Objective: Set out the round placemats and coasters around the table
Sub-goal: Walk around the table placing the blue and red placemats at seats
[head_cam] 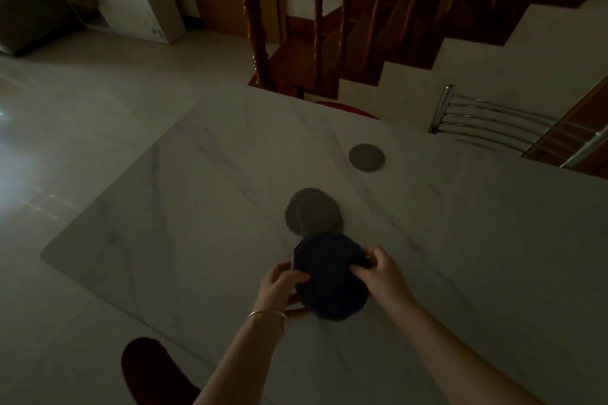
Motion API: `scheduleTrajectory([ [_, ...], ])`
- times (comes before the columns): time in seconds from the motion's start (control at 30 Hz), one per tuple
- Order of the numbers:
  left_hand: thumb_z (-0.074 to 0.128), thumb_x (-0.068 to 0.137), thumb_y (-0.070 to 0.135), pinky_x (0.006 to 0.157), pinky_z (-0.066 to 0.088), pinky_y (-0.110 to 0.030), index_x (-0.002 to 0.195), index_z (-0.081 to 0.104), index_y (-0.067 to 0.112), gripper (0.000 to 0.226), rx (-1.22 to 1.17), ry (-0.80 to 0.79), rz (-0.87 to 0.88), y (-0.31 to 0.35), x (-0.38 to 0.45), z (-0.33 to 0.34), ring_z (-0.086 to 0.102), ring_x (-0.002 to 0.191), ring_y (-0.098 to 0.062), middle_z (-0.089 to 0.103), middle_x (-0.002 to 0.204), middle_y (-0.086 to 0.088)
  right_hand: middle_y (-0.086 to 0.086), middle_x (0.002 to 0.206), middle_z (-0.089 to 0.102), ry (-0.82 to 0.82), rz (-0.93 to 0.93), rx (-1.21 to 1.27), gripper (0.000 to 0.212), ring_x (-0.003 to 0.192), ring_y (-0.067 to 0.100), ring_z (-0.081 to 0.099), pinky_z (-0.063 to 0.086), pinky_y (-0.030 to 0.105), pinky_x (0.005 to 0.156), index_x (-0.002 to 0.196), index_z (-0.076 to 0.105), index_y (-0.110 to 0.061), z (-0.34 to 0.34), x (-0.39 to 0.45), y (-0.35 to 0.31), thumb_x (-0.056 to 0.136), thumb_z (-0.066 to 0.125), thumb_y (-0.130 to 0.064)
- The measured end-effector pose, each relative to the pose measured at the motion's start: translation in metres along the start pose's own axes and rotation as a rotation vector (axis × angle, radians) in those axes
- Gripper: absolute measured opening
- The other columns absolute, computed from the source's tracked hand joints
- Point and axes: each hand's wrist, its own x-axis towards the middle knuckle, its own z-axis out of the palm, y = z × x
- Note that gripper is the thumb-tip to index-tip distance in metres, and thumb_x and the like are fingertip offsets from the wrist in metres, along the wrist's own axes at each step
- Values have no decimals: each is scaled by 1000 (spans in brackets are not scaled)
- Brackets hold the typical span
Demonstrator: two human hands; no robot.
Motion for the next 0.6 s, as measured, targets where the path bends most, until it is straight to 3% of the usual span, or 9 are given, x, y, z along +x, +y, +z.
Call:
scheduleTrajectory([
  [0.13, 59, 85, 5, 48, 56, -31, 110, 55, 11, 27, 19, -4, 28, 0, 0, 3, 64, 73, -26, 63, 90, -9, 6, 122, 52, 125, -296, -491, 56, 115, 25, 49, 45, 33, 92, 129, 51, -19, -2, -3, 9, 77, 69, -28],
  [0.23, 59, 86, 5, 45, 54, -29, 111, 55, 10, 26, 15, -10, 32, 0, 2, 2, 64, 75, -27, 63, 92, -10, 2, 127, 44, 57, -510, -646, 58, 120, 23, 41, 44, 31, 96, 135, 46, -23, 1, -7, 10, 80, 61, -35],
  [0.43, 62, 86, 9, 48, 55, -30, 112, 57, 12, 27, 19, 3, 72, -6, 6, 2, 68, 72, -27, 67, 90, -10, 3, 127, 43, 26, -472, -582, 49, 119, 22, 42, 42, 29, 96, 133, 47, -22, 8, -12, 16, 87, 55, -38],
  [0.6, 65, 83, 12, 57, 57, -37, 109, 60, 14, 27, 5, -51, 113, -6, 1, 8, 71, 75, -30, 70, 92, -11, -5, 122, 45, 91, -411, -291, 44, 116, 14, 43, 40, 23, 92, 127, 50, -27, -6, -28, 23, 86, 59, -41],
])
